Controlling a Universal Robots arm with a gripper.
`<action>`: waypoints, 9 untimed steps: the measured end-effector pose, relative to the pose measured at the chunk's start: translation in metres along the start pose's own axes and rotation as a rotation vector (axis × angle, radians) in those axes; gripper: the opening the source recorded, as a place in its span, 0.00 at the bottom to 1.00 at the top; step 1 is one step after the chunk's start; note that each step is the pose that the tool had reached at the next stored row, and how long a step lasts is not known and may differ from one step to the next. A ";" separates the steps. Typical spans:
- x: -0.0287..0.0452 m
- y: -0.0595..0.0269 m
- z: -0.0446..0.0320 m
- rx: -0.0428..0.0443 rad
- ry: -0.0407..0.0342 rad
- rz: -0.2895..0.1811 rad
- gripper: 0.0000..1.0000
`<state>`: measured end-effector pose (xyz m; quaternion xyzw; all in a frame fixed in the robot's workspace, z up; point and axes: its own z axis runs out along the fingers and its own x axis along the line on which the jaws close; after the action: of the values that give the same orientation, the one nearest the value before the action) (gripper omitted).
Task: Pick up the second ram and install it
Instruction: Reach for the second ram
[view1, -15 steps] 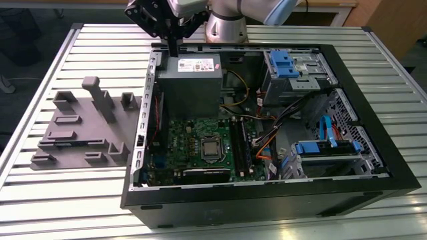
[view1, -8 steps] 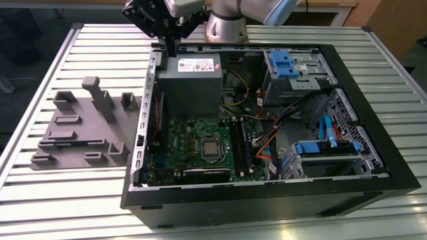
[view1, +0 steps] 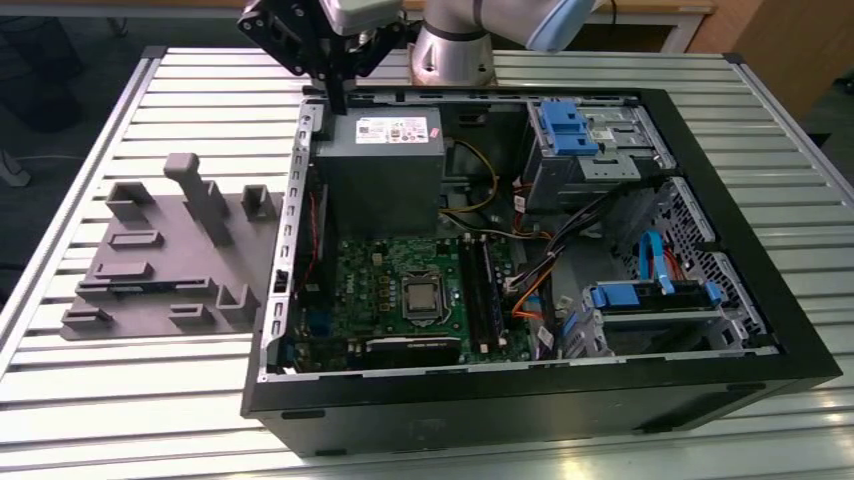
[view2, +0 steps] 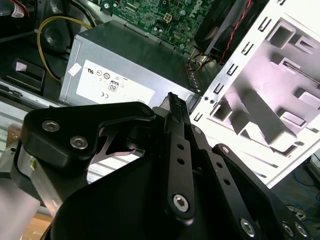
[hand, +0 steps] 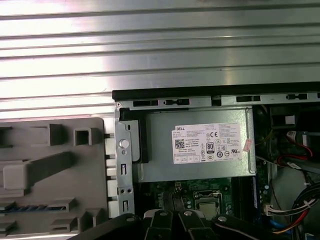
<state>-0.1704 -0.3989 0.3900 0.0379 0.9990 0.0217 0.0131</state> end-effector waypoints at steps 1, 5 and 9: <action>0.0008 -0.0001 0.0000 0.0000 0.0001 0.000 0.11; 0.0038 -0.0003 0.0000 0.0000 0.0000 0.000 0.11; 0.0072 -0.0006 0.0001 0.0001 0.0001 0.000 0.11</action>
<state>-0.1776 -0.3990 0.3898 0.0378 0.9990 0.0217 0.0130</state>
